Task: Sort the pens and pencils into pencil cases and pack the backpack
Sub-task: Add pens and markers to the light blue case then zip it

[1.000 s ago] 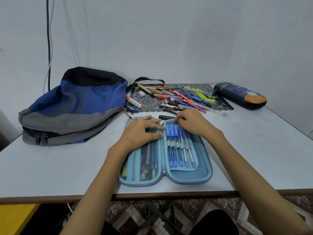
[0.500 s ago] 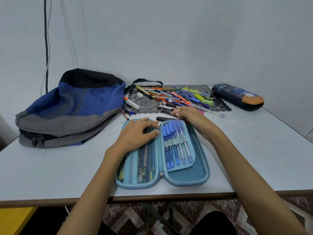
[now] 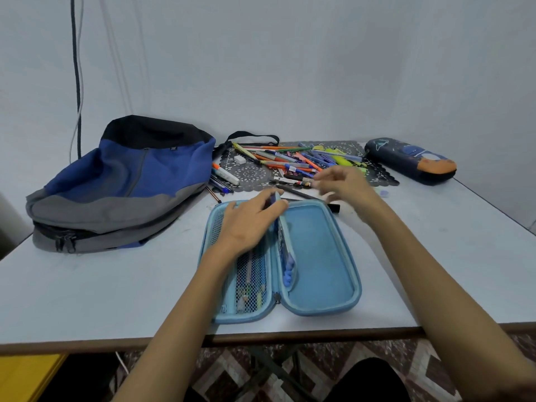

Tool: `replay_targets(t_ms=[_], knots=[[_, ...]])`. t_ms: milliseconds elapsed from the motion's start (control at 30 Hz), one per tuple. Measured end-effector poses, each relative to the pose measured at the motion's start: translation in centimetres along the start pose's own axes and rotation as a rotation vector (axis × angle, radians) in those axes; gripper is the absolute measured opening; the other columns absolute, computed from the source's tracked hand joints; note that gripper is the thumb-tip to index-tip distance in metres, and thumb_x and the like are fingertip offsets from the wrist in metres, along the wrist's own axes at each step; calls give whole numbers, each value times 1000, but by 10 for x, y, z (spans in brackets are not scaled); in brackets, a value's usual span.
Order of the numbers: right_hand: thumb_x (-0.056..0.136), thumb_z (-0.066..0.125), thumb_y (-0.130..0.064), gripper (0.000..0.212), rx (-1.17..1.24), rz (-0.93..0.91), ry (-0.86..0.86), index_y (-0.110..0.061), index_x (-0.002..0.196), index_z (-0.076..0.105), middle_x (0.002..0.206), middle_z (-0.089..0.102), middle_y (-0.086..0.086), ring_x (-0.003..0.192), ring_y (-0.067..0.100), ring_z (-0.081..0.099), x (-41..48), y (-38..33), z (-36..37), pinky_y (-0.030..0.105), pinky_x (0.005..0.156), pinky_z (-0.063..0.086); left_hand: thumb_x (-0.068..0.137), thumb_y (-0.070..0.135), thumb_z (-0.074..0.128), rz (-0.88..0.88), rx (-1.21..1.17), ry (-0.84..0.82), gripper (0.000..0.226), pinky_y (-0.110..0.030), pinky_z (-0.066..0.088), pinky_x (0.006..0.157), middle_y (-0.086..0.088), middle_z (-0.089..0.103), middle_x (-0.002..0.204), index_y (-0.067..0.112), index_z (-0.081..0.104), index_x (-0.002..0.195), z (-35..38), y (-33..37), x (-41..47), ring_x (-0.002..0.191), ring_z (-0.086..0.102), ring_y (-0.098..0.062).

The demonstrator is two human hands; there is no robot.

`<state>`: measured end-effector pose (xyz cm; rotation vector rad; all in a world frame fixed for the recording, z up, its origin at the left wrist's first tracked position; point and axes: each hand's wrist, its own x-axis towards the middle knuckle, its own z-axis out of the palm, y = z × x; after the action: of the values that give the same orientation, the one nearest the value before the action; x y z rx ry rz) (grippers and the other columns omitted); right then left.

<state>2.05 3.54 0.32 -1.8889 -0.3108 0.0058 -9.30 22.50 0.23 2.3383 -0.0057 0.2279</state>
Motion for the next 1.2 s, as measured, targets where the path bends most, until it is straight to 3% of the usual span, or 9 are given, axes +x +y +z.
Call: replay_targets(t_ms=[100,200,333,433,600,767,967,1100,1200], knots=[[88,58,-2,23,-408,95,388,-13,104,69,111,67,9,104,26,59,29,32,-37,36,86,47,86,58,32,5,16,2,53,-50,26,112,7,63,107,38,54,129,-1,-1,-1,112,53,-23],[91,54,-12,29,-844,273,414,-13,119,62,129,54,14,121,36,44,35,59,-62,45,99,35,93,59,31,13,61,-7,47,-50,23,113,6,63,125,40,52,130,1,-2,0,121,51,-23],[96,57,-26,21,-885,218,390,-10,104,68,120,57,15,118,35,43,29,70,-67,41,94,33,83,65,16,17,80,-26,64,-49,18,115,6,60,132,41,50,131,3,-2,1,126,48,-21],[93,61,-25,19,-850,206,419,-12,105,66,119,58,13,119,33,44,27,68,-65,40,95,33,83,66,13,15,89,-27,67,-50,17,115,6,58,135,41,48,135,3,-4,2,129,46,-20],[76,68,-7,13,-406,204,506,-18,82,66,89,66,1,96,22,60,17,66,-72,36,86,46,83,63,13,18,76,-30,65,-48,14,115,6,60,131,38,49,131,4,-3,1,127,47,-17],[81,73,-5,16,276,36,477,-19,80,64,74,64,0,57,11,56,7,51,-79,21,52,45,83,63,14,13,60,-32,62,-49,16,115,8,60,130,40,51,128,3,-3,1,126,47,-17],[95,55,-17,6,1032,-222,321,-14,92,51,77,66,-1,62,11,61,11,33,-79,21,56,48,84,61,16,14,63,-33,61,-48,17,115,8,59,133,41,50,131,2,0,-1,127,46,-17],[99,47,-40,22,1221,-235,290,-18,100,50,75,60,-3,55,10,44,12,29,-80,19,45,31,83,62,17,7,73,-35,64,-48,15,116,11,53,141,43,47,136,2,1,-2,131,43,-16],[103,35,-40,29,1104,-158,242,-18,107,53,72,62,-5,46,7,43,10,24,-77,17,37,27,83,62,16,7,81,-30,64,-48,15,116,11,52,141,44,47,136,2,1,-1,131,43,-16]])
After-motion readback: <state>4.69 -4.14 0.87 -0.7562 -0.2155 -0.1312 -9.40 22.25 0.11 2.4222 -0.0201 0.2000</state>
